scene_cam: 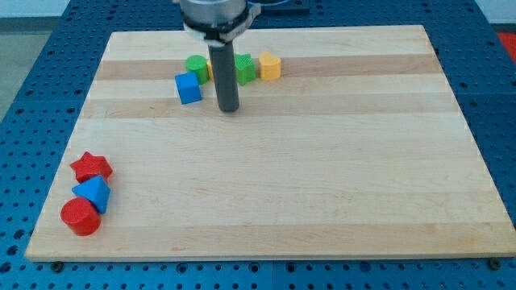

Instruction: Place the blue cube towards the right side of the red circle

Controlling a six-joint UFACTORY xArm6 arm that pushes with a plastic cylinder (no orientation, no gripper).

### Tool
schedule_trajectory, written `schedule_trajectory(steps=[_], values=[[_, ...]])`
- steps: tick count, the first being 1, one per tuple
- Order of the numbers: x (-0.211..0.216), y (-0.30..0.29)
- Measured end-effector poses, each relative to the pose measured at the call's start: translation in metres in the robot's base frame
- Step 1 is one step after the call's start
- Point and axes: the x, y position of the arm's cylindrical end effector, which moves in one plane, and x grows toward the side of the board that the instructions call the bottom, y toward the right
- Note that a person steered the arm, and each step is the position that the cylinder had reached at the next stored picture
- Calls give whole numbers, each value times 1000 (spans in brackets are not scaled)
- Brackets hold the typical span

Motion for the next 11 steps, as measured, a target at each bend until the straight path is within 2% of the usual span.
schedule_trajectory(steps=[1,2,3,4,5,6,7,8,9,10,11], values=[[-26,-33],[-28,-83],[-28,-101],[-48,-108],[-61,-144],[-49,-163],[-13,-158],[-5,-150],[-35,-152],[-44,-132],[-6,-126]])
